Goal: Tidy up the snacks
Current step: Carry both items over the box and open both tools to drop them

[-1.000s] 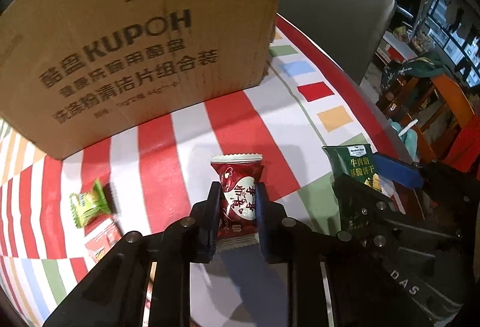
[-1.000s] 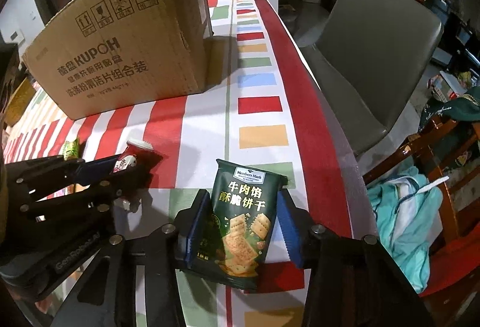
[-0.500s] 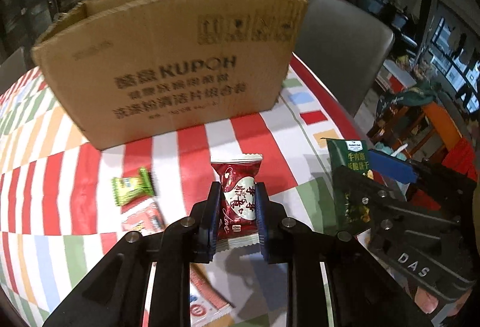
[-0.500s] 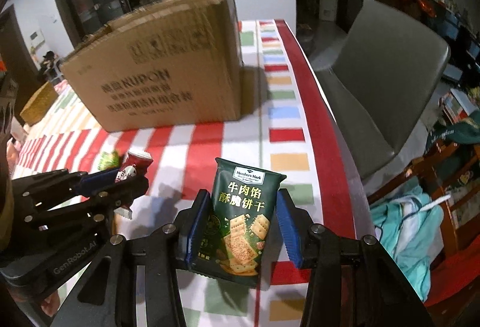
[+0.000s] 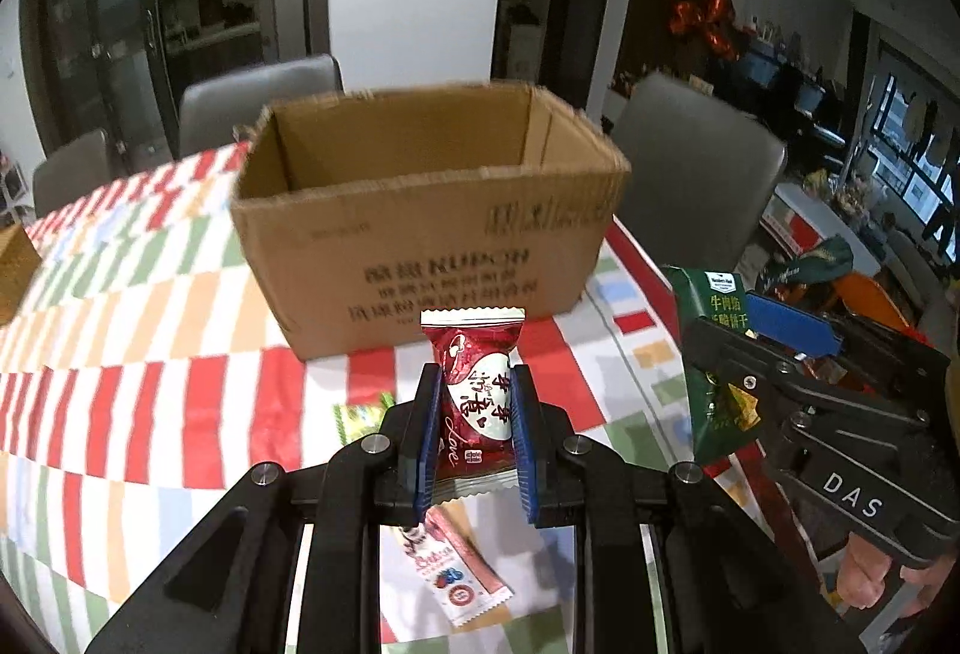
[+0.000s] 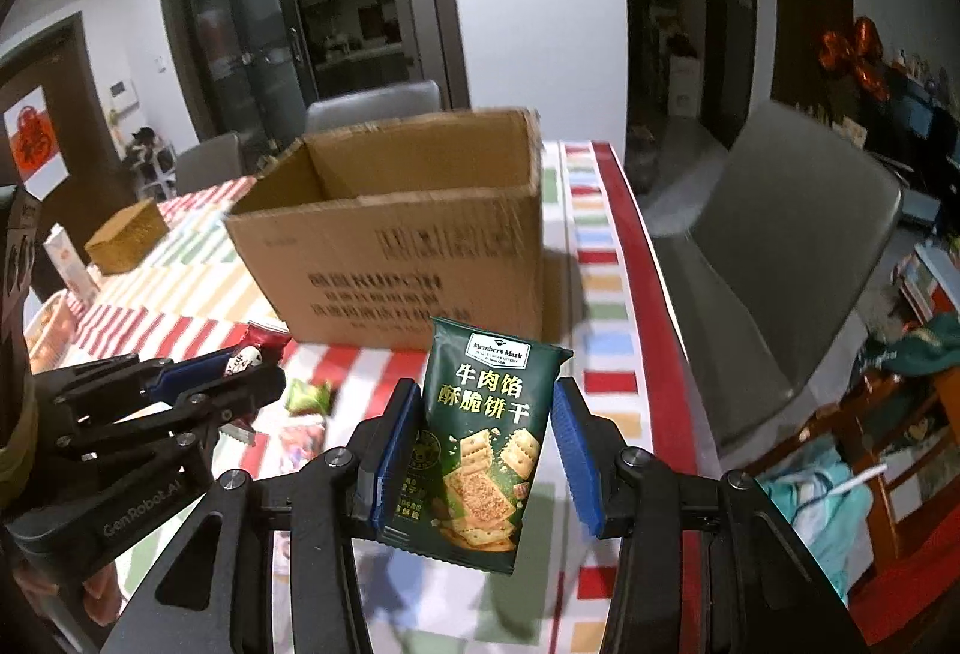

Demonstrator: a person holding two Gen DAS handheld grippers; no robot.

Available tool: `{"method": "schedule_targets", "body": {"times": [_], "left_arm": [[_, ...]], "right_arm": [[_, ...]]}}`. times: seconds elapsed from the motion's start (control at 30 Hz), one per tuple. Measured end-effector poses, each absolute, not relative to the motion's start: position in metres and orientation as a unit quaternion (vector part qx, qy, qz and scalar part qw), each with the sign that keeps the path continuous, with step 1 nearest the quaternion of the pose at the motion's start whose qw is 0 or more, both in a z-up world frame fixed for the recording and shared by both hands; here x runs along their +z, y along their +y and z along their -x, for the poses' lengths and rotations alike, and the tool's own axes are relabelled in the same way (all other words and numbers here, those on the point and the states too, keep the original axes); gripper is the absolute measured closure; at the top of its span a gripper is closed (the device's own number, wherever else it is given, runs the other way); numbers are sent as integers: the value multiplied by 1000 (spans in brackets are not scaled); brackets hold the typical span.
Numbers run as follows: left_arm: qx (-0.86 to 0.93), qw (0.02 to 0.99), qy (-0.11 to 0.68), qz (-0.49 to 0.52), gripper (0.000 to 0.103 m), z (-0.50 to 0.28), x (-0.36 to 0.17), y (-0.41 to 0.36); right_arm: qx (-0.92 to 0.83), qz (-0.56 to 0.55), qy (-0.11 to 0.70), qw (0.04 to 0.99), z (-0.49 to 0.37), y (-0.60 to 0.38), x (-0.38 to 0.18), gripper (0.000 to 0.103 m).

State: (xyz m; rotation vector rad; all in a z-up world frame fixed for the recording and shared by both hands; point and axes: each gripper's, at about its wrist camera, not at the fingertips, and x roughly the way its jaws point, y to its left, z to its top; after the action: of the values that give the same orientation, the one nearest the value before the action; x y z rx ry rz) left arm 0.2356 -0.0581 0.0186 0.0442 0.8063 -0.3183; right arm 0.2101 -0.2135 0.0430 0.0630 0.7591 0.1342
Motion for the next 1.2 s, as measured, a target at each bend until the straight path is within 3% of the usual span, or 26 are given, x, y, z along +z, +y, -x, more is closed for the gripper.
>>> {"method": "schedule_targets", "body": {"times": [0.63, 1.2], "left_arm": [[-124, 941, 311, -40, 81, -260, 94, -29], [-119, 932, 342, -18, 81, -330, 89, -12]], "right_arm": [[103, -5, 303, 947, -254, -182, 116, 57], [102, 40, 301, 947, -319, -168, 126, 57]]}}
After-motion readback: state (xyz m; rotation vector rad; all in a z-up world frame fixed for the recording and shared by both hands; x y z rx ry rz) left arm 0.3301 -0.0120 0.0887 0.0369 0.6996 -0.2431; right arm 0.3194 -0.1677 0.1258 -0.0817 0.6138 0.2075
